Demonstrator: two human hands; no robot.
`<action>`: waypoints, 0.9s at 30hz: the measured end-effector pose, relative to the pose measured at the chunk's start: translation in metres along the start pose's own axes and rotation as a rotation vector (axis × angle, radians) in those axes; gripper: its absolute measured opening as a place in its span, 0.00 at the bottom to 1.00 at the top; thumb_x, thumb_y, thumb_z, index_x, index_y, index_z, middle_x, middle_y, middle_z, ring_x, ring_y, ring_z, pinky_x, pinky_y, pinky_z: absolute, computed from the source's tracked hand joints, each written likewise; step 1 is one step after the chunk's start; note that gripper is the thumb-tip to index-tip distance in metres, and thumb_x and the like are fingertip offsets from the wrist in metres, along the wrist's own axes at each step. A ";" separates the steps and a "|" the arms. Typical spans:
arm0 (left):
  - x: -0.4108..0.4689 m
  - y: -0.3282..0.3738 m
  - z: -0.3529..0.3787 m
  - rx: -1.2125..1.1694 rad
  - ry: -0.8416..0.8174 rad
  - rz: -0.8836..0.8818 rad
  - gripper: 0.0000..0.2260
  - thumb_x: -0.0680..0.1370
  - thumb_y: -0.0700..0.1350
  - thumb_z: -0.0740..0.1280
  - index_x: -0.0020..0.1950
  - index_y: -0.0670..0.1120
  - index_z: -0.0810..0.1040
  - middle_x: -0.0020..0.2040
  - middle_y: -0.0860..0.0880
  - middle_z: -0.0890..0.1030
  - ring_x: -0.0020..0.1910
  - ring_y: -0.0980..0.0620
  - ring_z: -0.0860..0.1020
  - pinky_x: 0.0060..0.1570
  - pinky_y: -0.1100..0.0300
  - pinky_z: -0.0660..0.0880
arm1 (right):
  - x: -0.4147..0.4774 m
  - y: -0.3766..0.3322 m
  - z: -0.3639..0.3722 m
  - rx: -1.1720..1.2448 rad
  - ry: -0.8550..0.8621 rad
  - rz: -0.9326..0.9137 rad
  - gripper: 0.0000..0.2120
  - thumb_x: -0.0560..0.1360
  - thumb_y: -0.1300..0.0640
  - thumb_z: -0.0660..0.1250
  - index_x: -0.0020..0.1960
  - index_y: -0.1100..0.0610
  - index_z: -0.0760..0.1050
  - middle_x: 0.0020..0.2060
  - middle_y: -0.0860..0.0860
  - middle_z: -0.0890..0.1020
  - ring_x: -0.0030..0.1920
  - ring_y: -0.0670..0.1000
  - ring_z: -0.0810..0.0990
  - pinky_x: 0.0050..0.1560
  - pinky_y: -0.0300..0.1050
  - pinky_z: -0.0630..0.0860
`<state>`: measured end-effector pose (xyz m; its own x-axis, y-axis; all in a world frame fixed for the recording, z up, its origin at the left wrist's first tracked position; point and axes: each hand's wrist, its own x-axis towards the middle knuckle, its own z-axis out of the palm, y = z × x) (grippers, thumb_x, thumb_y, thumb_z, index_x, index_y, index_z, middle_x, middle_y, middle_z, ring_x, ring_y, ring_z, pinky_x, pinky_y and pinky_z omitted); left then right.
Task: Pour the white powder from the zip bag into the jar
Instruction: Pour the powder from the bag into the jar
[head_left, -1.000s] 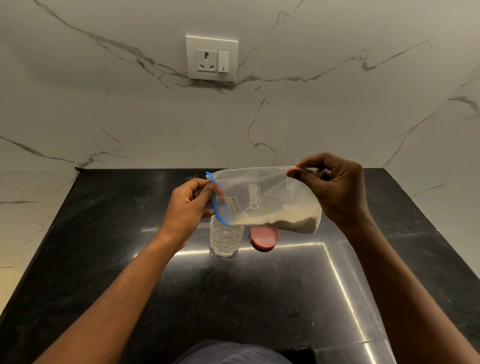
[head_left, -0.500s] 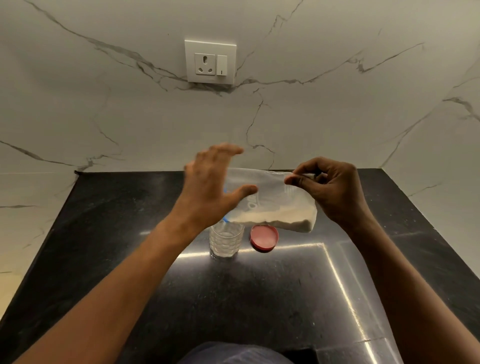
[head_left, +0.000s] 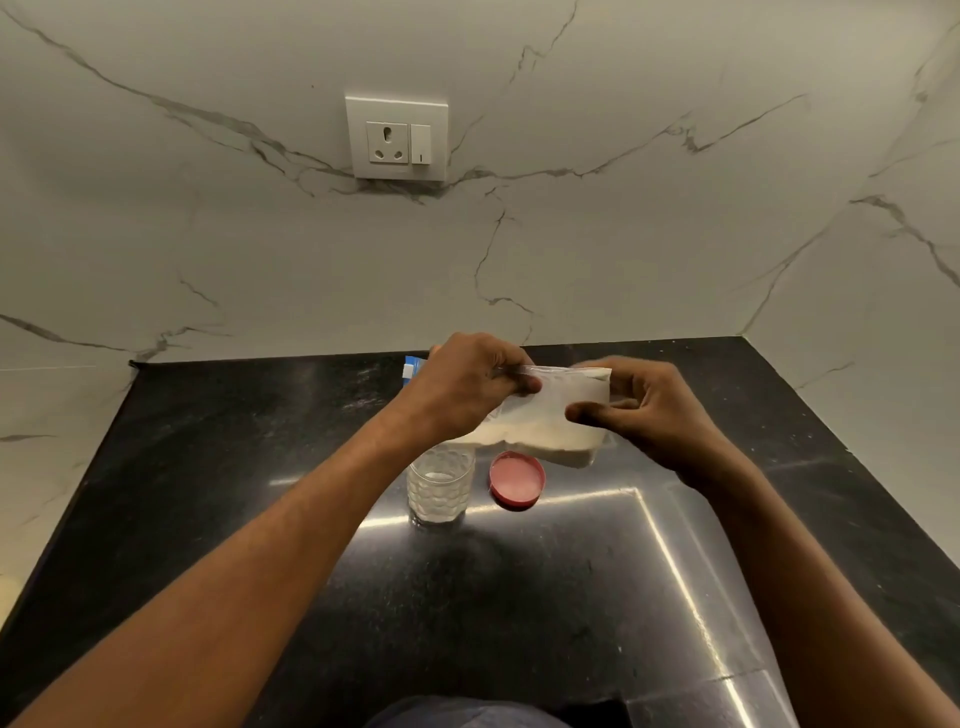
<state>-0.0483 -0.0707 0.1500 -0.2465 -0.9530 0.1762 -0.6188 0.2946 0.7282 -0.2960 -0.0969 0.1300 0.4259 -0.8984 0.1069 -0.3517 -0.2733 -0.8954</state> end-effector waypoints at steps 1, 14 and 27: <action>0.000 0.000 0.000 -0.010 0.002 0.000 0.10 0.82 0.40 0.71 0.61 0.40 0.86 0.57 0.42 0.87 0.57 0.47 0.84 0.64 0.47 0.80 | -0.002 0.003 0.002 0.004 0.015 0.016 0.13 0.74 0.57 0.76 0.58 0.55 0.83 0.51 0.50 0.88 0.53 0.50 0.88 0.53 0.46 0.85; -0.002 -0.009 -0.003 -0.021 0.040 -0.073 0.11 0.79 0.48 0.75 0.57 0.44 0.87 0.53 0.46 0.87 0.55 0.49 0.84 0.63 0.42 0.79 | -0.002 0.006 0.012 0.115 0.094 -0.030 0.07 0.76 0.52 0.72 0.52 0.51 0.87 0.48 0.49 0.89 0.50 0.50 0.88 0.51 0.43 0.84; -0.074 -0.069 -0.010 -0.331 0.454 -0.401 0.26 0.73 0.55 0.78 0.67 0.51 0.76 0.59 0.54 0.81 0.56 0.60 0.80 0.53 0.66 0.80 | 0.002 0.006 0.024 0.160 0.225 -0.056 0.07 0.81 0.57 0.69 0.51 0.60 0.82 0.44 0.52 0.87 0.45 0.50 0.86 0.43 0.40 0.83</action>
<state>0.0197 -0.0214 0.0932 0.3348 -0.9405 0.0583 -0.3187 -0.0548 0.9463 -0.2771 -0.0920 0.1139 0.2390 -0.9420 0.2354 -0.1887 -0.2829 -0.9404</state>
